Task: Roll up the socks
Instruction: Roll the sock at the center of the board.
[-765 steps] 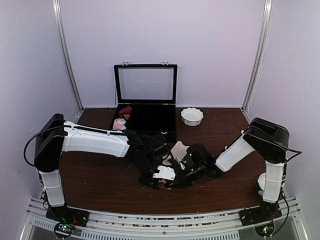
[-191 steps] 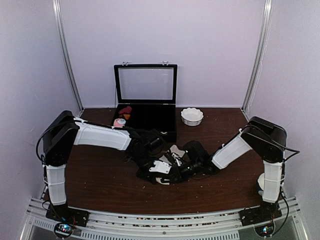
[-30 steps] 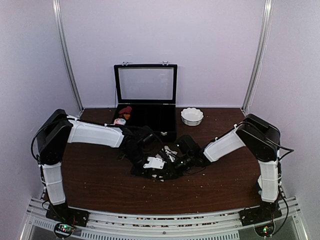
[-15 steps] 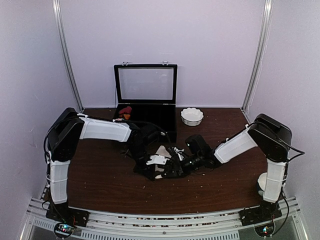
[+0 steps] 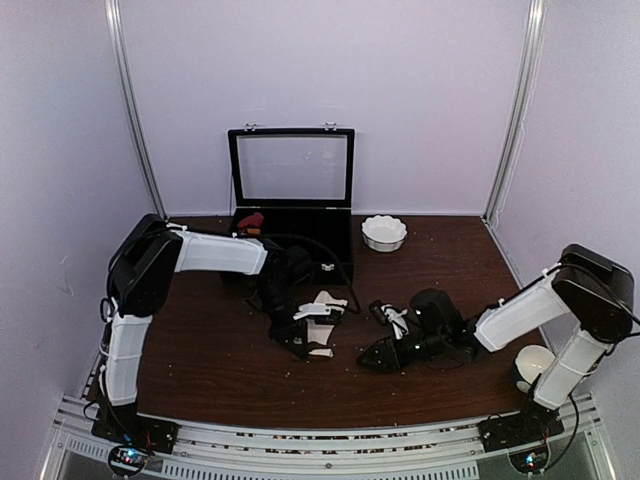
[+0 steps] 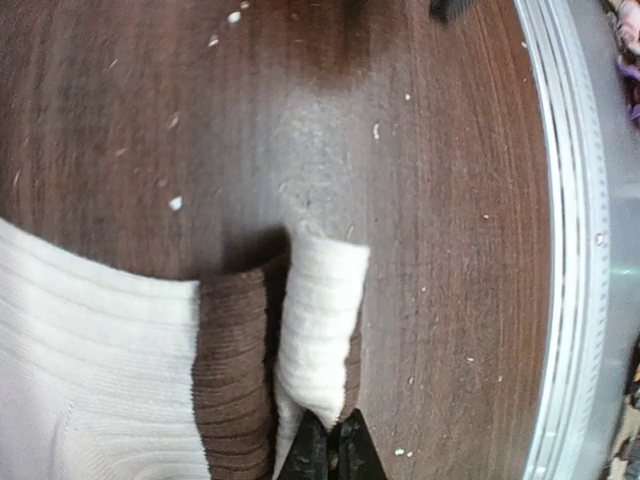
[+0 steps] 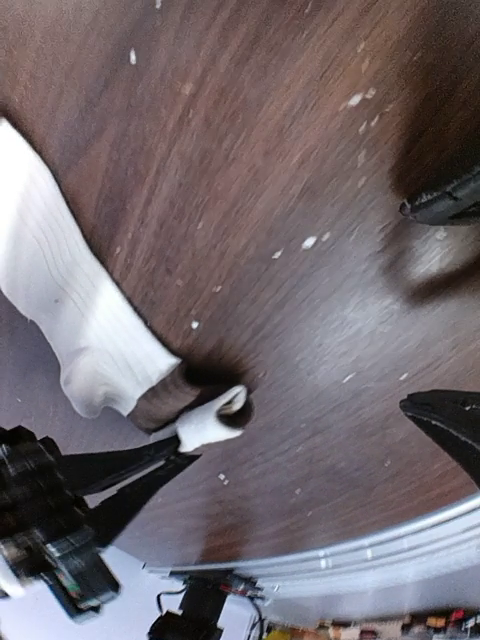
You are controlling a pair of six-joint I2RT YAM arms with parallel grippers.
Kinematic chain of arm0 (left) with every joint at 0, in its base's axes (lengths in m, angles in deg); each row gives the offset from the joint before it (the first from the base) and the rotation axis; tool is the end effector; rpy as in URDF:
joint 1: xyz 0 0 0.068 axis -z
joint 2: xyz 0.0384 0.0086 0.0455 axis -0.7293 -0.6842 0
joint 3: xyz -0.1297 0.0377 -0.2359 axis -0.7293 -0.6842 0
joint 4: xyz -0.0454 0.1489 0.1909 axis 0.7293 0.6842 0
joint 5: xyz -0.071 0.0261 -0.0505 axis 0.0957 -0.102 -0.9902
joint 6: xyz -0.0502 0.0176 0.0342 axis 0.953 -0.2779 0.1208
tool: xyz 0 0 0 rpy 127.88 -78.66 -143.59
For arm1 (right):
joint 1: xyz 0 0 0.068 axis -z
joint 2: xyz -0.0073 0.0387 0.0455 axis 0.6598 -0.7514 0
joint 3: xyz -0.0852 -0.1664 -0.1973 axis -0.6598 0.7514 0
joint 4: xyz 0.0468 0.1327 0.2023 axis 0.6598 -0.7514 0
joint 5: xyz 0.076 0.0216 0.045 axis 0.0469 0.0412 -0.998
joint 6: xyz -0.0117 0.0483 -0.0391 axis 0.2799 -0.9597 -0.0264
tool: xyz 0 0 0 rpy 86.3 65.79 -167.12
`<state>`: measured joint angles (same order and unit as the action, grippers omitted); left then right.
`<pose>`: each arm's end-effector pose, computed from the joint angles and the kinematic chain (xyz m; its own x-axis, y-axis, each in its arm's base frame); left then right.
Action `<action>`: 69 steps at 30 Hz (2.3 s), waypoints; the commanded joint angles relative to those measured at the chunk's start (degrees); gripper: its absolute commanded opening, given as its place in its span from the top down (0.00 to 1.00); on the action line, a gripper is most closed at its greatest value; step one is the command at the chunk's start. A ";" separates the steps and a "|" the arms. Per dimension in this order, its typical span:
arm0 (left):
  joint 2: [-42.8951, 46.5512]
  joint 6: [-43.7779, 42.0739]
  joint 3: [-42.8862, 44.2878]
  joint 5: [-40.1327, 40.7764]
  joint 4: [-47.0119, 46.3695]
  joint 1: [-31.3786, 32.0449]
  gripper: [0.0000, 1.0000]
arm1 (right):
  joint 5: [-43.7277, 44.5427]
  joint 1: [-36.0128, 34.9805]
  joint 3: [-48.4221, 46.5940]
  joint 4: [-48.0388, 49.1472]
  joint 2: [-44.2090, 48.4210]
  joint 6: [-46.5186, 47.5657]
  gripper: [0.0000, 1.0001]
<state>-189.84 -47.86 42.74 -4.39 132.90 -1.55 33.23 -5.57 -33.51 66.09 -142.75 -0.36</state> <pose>0.2561 -0.2980 0.1278 -0.2522 0.9211 -0.2966 0.8697 0.0813 -0.4869 0.1718 0.2206 0.1197 -0.8037 -0.2779 -0.5261 -0.5914 0.4699 0.6553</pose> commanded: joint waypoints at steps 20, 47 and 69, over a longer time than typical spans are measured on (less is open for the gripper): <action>-14.88 1.75 10.28 -6.49 17.59 -6.65 1.00 | 29.74 -18.31 -2.27 -5.59 9.92 37.69 0.10; -12.64 -0.62 6.81 -6.12 17.14 -6.65 1.00 | 31.91 -19.41 -24.33 -7.99 -16.52 56.19 0.60; 14.28 0.20 -12.29 -0.97 -8.30 -8.44 0.50 | 17.04 -16.98 -25.38 -20.75 -17.02 42.44 1.00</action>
<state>-182.23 -48.89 35.13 -10.12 137.40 -8.77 56.66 -23.14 -60.76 53.18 -159.74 48.64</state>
